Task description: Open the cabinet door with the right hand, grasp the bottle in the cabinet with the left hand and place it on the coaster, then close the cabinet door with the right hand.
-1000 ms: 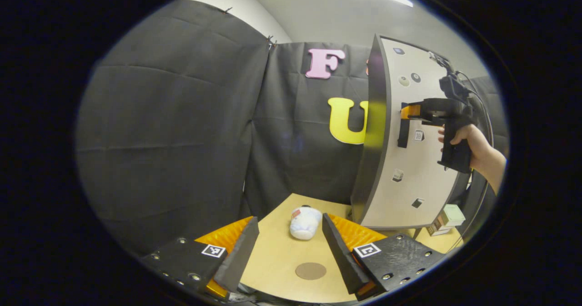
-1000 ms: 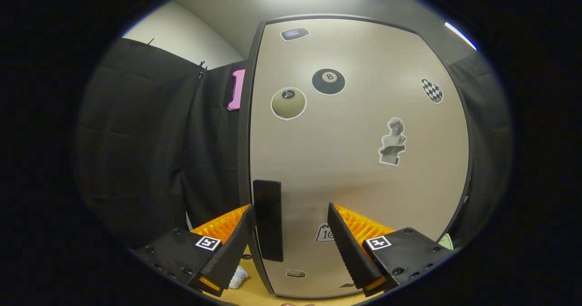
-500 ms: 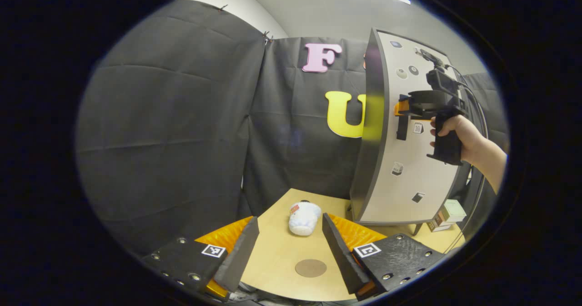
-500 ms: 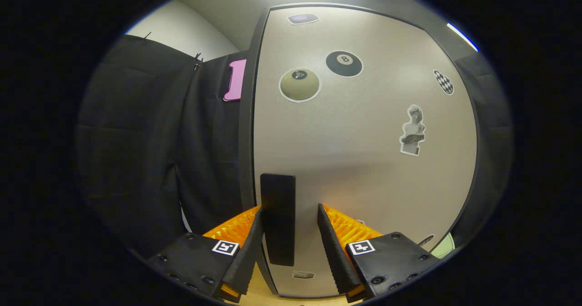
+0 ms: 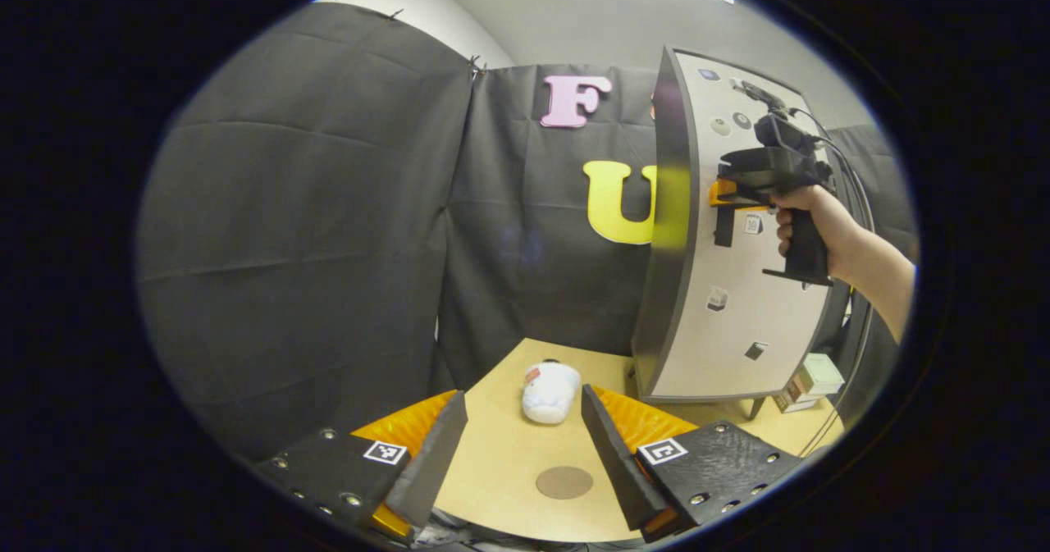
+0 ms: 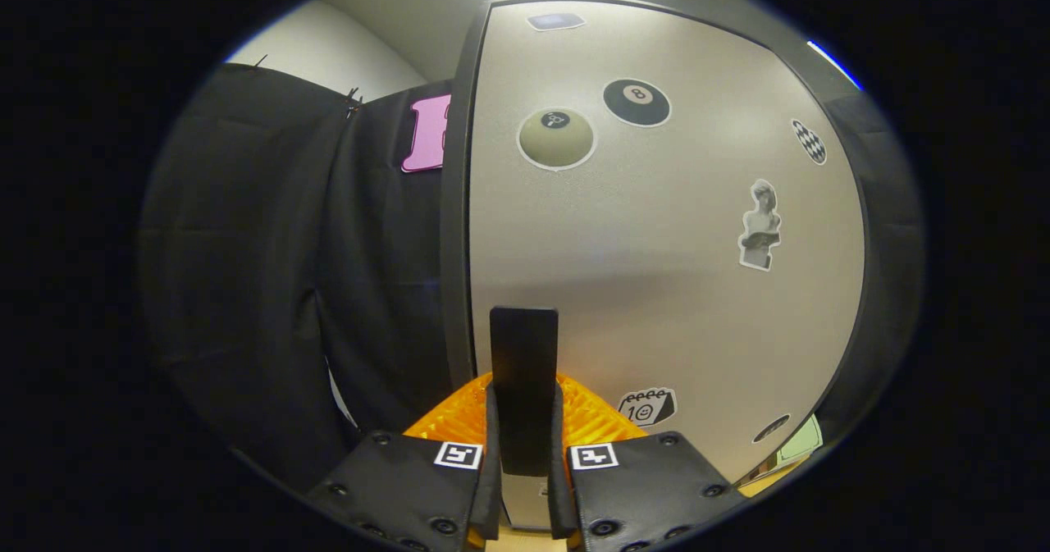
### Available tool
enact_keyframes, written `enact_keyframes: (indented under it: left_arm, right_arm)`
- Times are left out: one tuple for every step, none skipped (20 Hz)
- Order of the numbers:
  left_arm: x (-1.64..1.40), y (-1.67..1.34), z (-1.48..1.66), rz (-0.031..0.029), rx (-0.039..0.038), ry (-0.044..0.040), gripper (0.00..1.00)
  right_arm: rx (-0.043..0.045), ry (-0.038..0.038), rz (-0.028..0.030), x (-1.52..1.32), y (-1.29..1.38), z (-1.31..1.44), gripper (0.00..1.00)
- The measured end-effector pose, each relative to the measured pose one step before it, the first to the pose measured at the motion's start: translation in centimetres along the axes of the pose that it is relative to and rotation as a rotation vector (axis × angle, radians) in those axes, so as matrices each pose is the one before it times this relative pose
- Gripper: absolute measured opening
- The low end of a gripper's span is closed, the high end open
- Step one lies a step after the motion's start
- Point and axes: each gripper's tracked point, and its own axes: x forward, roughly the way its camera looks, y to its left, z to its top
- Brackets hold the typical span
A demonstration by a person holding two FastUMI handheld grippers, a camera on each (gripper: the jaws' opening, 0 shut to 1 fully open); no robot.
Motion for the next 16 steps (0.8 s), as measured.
enact_keyframes:
  left_arm:
    - [0.038,0.016,-0.022,0.00138,-0.00217,0.0047,0.87]
    - [-0.059,0.054,-0.041,0.00264,-0.00053,0.00385,0.85]
    - [0.059,-0.001,0.034,0.00307,0.00064,0.00272,0.87]
    - [-0.054,-0.034,-0.038,0.00075,0.00054,0.00187,0.87]
    - [0.029,-0.084,0.046,-0.00159,0.00181,0.00135,0.87]
    - [-0.081,0.017,-0.024,-0.0033,0.00322,0.00005,0.87]
    - [-0.03,-0.084,0.067,-0.00479,0.00419,0.00075,0.87]
    - [-0.094,0.03,-0.031,-0.00497,0.00372,-0.00056,0.87]
    - [-0.017,-0.073,0.043,-0.00527,0.00239,-0.00023,0.87]
    - [0.011,-0.025,-0.116,-0.00698,0.00096,0.00244,0.85]
    - [-0.013,-0.081,-0.091,-0.0066,-0.00035,0.00684,0.87]
    - [-0.111,-0.009,-0.062,-0.00853,-0.00115,0.00539,0.85]
    - [-0.067,-0.07,0.102,-0.00627,-0.00106,0.00303,0.86]
    - [-0.025,-0.033,0.076,-0.00668,-0.00026,-0.00123,0.85]
    - [-0.01,-0.084,0.166,-0.00355,0.00154,0.00063,0.85]
    - [-0.112,-0.007,0.083,0.00053,0.00373,0.0056,0.85]
  right_arm:
    - [0.03098,0.00023,0.01979,0.035,0.339,-0.014,0.25]
    - [0.01373,0.01248,0.0172,-0.007,0.285,-0.123,0.19]
    - [-0.02309,0.00288,0.013,-0.151,-0.049,0.1,0.14]
    - [-0.02295,-0.00048,0.01056,-0.095,-0.164,-0.028,0.1]
    - [-0.00909,0.00173,0.00863,-0.126,0.093,-0.115,0.13]
    - [-0.00066,-0.0014,0.0098,-0.128,0.0,-0.011,0.13]
    - [0.0026,-0.00003,0.01183,-0.159,0.04,-0.04,0.1]
    - [0.00107,0.00278,0.01154,-0.225,0.031,-0.07,0.14]
    - [-0.00665,-0.00268,0.01116,-0.385,-0.018,0.022,0.14]
    - [-0.00982,0.00169,0.01191,-0.43,0.052,-0.039,0.14]
    - [-0.00772,-0.00032,0.01401,-0.607,0.331,0.02,0.13]
    - [-0.0051,0.00226,0.01506,-0.628,0.228,0.017,0.13]
    - [-0.00383,0.00004,0.01685,-0.752,0.402,0.137,0.14]
    - [-0.00371,-0.00073,0.01926,-0.708,0.21,0.071,0.13]
    - [0.00105,-0.00088,0.02019,-0.435,-0.07,-0.168,0.1]
    - [0.00106,0.00083,0.01984,-0.537,-0.092,-0.128,0.14]
